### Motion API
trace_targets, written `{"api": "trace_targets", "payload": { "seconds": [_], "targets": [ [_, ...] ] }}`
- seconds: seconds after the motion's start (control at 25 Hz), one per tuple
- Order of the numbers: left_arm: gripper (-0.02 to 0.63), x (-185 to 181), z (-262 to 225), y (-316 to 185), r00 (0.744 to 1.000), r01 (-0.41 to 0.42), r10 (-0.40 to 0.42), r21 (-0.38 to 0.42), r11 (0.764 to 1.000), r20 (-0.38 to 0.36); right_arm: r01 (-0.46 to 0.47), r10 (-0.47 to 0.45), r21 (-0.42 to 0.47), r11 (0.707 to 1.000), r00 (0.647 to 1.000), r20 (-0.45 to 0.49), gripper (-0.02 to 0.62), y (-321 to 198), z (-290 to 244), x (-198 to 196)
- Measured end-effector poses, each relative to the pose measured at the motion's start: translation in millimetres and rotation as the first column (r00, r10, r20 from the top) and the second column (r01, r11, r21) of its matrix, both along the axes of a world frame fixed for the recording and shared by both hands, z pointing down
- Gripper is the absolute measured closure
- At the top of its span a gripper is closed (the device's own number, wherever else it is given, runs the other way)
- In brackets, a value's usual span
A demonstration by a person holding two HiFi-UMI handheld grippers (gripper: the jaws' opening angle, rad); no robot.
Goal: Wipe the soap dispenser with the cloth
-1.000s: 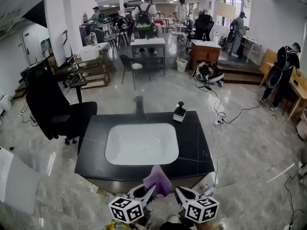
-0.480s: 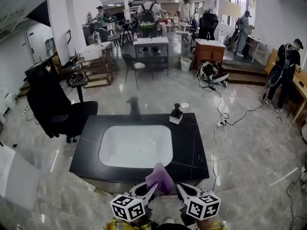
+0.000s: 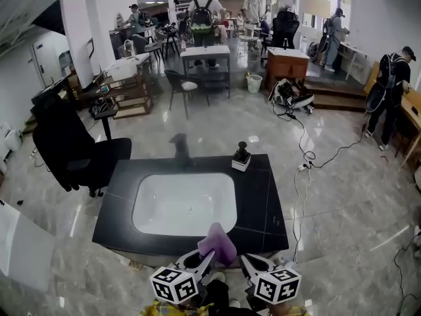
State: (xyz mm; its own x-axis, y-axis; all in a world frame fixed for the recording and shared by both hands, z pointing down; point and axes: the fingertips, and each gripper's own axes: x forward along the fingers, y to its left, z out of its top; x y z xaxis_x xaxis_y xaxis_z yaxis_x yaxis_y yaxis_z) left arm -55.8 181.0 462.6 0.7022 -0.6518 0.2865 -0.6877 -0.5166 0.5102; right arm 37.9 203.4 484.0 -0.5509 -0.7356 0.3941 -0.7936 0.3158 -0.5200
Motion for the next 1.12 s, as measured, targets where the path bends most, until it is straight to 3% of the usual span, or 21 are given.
{"api": "trace_targets", "payload": {
  "seconds": [0.36, 1.12],
  "targets": [
    [0.541, 21.8, -2.1, -74.6, 0.995, -0.092, 0.093, 0.018, 0.996, -0.026, -0.086, 0.086, 0.006, 0.996, 0.996, -0.027, 0.591, -66.5, -2.0, 17.5],
    [0.541, -10.1, -4.4, -206.9, 0.993, -0.105, 0.107, 0.029, 0.994, -0.053, -0.122, 0.122, 0.012, 0.992, 0.991, -0.06, 0.591, -192.9, -4.3, -0.8]
  ]
}}
